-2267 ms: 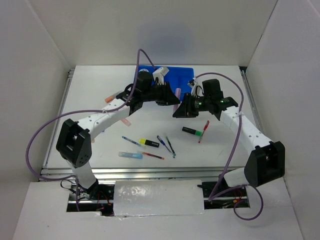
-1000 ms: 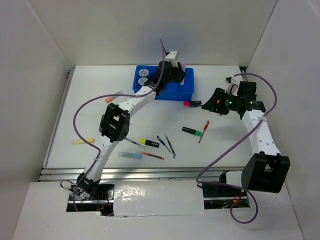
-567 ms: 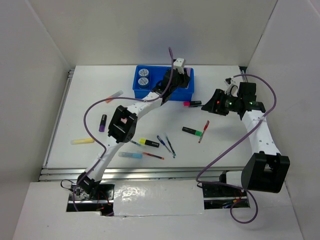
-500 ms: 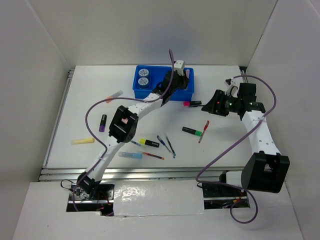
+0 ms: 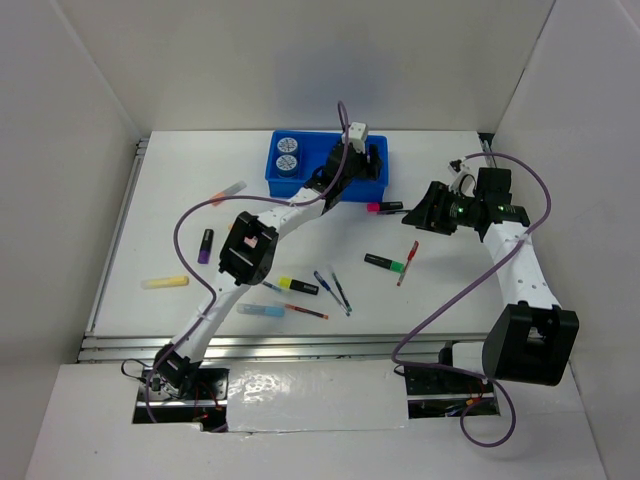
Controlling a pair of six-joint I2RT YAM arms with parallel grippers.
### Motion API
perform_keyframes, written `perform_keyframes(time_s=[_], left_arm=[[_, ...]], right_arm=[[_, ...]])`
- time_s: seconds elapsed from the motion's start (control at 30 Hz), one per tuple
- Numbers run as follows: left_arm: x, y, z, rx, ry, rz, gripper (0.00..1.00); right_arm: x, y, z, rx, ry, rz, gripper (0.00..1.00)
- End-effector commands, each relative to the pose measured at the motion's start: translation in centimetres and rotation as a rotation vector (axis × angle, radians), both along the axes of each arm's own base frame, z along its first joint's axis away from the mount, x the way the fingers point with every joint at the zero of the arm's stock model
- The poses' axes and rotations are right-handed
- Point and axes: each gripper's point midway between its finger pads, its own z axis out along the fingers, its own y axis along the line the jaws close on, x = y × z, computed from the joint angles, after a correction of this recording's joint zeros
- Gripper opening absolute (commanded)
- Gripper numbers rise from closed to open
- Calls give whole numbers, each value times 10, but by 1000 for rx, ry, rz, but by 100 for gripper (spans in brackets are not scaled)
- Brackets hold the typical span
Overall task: Sort the stationery into containers
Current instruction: Place the pen in the storage box.
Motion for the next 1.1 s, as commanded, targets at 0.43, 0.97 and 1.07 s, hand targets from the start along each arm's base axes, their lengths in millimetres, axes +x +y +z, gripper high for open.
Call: perform_keyframes(time_s=[0.43, 0.97, 1.07], left_arm=[[-8, 226, 215, -87, 22, 296, 71], [-214, 338, 15, 167, 751, 666, 65], [-218, 349, -7, 141, 795, 707, 68]], right_arm=[[0, 7, 15, -29, -89, 65, 59], [7, 33, 10, -134, -82, 178, 58], [3, 40, 10, -140, -87, 198, 58]])
